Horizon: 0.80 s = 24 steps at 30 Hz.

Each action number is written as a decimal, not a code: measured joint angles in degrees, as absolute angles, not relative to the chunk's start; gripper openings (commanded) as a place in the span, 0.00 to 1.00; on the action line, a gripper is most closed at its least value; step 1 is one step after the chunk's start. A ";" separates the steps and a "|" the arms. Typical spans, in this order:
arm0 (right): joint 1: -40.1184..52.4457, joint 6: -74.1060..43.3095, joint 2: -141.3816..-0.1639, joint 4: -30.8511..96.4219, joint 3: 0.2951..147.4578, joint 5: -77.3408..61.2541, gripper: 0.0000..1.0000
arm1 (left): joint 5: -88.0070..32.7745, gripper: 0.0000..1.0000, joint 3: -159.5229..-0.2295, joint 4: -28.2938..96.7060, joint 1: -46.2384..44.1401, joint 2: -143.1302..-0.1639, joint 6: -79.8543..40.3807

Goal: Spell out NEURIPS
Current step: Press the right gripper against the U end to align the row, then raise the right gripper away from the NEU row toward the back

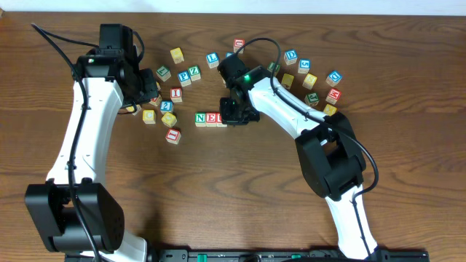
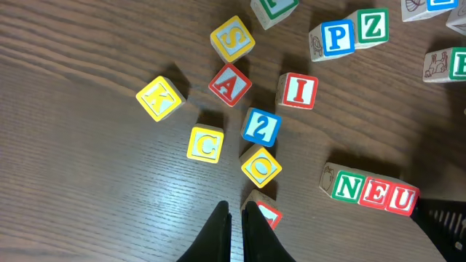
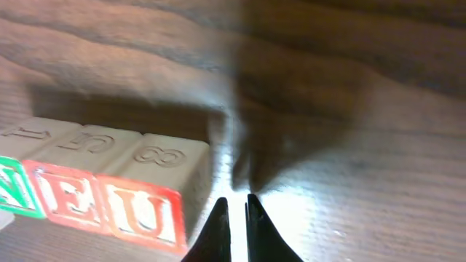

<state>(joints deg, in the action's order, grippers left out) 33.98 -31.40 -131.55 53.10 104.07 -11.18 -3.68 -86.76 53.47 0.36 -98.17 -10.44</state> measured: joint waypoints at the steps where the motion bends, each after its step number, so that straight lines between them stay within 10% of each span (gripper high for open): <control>1: 33.69 -31.18 -131.55 54.15 104.49 -11.18 0.06 | -3.68 0.09 -86.76 53.39 0.36 -98.17 -10.44; 15: 26.28 -21.43 -131.63 77.19 128.75 -6.59 0.12 | -3.60 0.22 -86.76 53.45 0.36 -93.76 -10.44; 24: 23.16 -16.43 -131.59 89.73 145.36 -6.17 0.43 | -3.49 0.51 -87.13 57.89 0.36 -84.20 -10.50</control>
